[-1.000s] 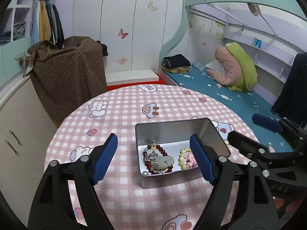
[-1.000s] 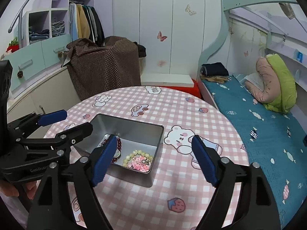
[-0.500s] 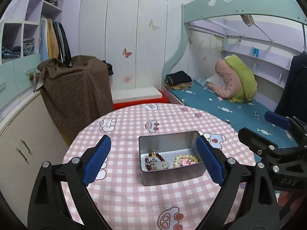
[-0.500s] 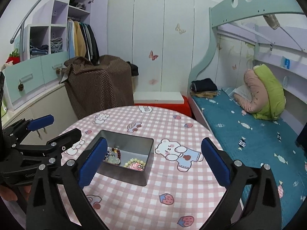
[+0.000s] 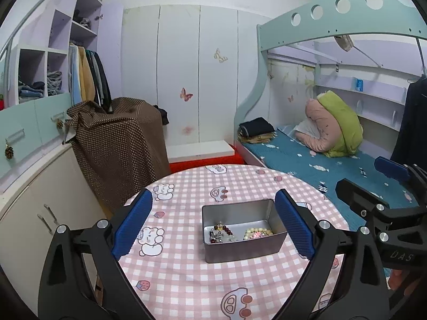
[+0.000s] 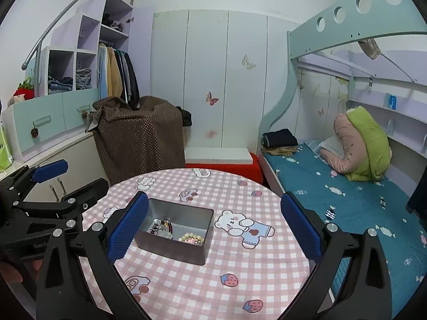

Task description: Organize jewelry

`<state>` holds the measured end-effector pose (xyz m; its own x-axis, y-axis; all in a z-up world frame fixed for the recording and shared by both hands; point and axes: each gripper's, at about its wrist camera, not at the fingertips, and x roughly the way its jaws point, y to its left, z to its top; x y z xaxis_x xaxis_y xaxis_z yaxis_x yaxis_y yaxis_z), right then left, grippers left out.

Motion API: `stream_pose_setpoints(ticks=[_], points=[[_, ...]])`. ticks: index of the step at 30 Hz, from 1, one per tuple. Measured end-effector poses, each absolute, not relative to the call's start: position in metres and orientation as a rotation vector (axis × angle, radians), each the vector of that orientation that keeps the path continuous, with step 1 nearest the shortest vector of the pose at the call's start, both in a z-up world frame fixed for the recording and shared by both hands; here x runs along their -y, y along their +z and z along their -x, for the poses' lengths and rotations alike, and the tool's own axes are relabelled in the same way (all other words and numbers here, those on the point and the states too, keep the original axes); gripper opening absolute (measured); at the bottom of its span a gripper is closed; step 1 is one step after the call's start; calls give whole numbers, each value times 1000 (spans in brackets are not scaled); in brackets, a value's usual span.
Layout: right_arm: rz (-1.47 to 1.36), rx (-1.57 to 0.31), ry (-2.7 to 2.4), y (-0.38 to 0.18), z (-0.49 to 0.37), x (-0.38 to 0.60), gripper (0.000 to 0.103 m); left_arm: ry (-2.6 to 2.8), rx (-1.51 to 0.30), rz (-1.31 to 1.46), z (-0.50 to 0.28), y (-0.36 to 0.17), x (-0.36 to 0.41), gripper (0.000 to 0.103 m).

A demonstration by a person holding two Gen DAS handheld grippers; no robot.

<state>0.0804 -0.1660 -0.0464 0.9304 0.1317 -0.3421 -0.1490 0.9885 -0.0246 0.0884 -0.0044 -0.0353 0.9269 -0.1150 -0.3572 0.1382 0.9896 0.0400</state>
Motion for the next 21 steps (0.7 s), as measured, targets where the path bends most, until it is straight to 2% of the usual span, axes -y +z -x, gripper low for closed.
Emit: stream_pose_setpoints(ticks=[21], points=[[49,-273,135,-34,-56,171,96,-127,-311,-58,-60,-10,5,96]])
